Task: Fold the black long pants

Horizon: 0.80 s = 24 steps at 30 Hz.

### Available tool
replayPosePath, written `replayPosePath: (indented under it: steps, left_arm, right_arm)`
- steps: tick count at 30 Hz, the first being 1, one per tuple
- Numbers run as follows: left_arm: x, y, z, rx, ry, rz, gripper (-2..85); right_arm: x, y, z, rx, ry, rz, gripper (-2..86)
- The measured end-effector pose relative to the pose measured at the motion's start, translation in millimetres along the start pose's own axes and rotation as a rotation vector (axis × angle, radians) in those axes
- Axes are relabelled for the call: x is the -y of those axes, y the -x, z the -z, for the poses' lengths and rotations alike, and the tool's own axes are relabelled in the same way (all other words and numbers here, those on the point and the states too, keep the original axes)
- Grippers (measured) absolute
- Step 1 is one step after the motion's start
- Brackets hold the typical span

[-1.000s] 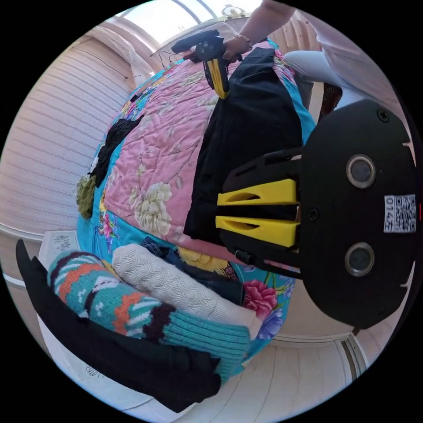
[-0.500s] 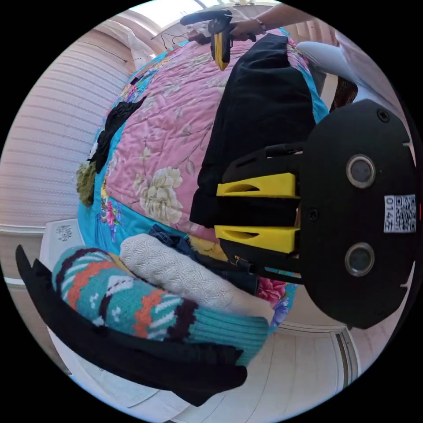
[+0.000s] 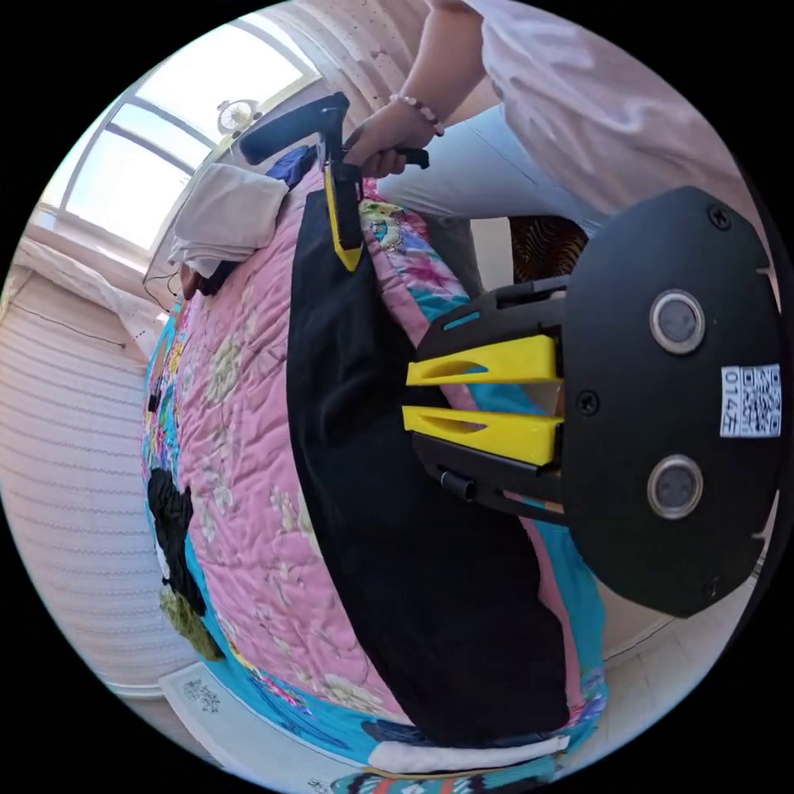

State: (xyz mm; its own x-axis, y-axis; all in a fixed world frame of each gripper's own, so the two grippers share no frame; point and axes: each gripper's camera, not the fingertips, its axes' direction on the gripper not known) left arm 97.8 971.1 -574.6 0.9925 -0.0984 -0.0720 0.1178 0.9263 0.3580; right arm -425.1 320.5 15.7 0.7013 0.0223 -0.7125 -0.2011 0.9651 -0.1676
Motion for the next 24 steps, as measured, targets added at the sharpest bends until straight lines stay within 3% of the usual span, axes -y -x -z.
replayPosePath:
  steps: [4,8,14,24]
  left_arm:
    - [14,-15,-55,0.052,0.16,-0.031,4.7]
    - [15,-37,-72,0.099,0.131,-0.095,4.2]
    - [32,-58,-92,0.206,0.176,-0.087,-0.2]
    - [47,-84,-133,0.208,0.192,-0.047,-1.0]
  right_arm:
    - [-88,-120,64,-0.065,-0.254,-0.415,8.3]
    - [-160,-206,104,-0.241,-0.453,-0.72,13.0]
    - [-174,-266,82,-0.243,-0.324,-0.686,15.8]
    - [-182,-276,83,-0.276,-0.219,-0.48,5.5]
